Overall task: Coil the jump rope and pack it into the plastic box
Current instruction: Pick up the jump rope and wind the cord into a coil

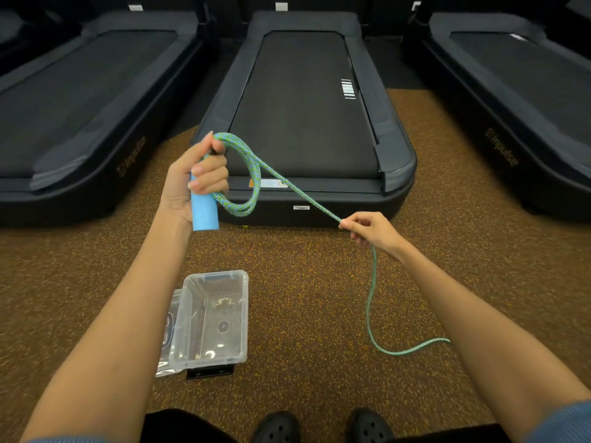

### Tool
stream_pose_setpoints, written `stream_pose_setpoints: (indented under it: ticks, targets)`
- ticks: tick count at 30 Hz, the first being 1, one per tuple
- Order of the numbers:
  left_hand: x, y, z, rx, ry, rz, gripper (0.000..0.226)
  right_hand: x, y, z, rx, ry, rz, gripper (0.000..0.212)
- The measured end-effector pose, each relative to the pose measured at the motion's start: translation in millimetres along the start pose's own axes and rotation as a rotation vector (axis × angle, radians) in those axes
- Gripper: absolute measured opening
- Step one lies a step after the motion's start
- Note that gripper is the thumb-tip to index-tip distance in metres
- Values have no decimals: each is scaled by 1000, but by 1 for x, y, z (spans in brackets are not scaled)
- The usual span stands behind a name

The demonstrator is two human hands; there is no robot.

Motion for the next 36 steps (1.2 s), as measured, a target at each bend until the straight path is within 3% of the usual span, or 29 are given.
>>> stream_pose_setpoints:
  ticks: [3, 5, 8, 10, 16, 25, 30, 36]
  targets:
    - [7, 3, 1, -80, 92, 16, 26, -5, -1, -2, 2, -125, -67, 20]
    - [13, 3, 2, -179, 293, 190, 14, -11, -9, -1, 8, -231, -139, 19]
    - [14, -2, 5, -269, 550, 445, 22, -19, -35, -2, 35, -374, -230, 18]
    - [17, -9, 10, -208, 622, 538, 23, -22, -58, -4, 79, -443, -262, 20]
    - [25, -36, 20, -16, 610, 732, 18, -23, -125, -12, 242, -483, -262, 17]
    - [13, -60, 28, 103, 620, 813, 12, -35, -167, -22, 377, -423, -258, 19]
    - [4, -73, 33, 136, 574, 695, 14, -32, -170, -17, 437, -237, -253, 20]
    - [4, -71, 31, 183, 579, 738, 30, -17, -162, -10, 457, -47, -217, 30]
Point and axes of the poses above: each hand's wrist, its own z-axis towards the middle knuckle, its own x-axis out of the back of the hand, y = z × x, the point moved 4 cm from there along z, towards the middle knuckle, and after that the axes turned 2 degrees about z, right-handed, at the moved point
